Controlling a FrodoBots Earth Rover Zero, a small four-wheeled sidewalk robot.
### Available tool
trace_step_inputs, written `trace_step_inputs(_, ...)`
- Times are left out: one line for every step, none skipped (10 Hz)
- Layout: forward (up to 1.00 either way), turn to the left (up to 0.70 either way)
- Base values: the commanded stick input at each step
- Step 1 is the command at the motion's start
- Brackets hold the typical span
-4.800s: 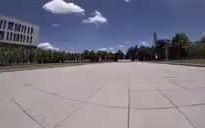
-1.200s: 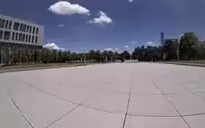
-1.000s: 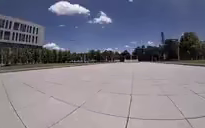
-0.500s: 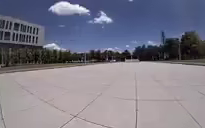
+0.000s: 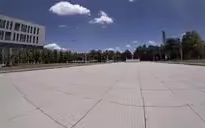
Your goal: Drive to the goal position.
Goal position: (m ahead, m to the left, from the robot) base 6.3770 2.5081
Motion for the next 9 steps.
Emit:
trace_step_inputs(0.5,0.0)
trace_step_inputs(0.5,0.0)
trace_step_inputs(0.5,0.0)
trace_step_inputs(0.5,0.0)
trace_step_inputs(0.5,0.0)
trace_step_inputs(0.5,0.0)
trace_step_inputs(0.5,0.0)
trace_step_inputs(0.5,0.0)
trace_step_inputs(0.5,0.0)
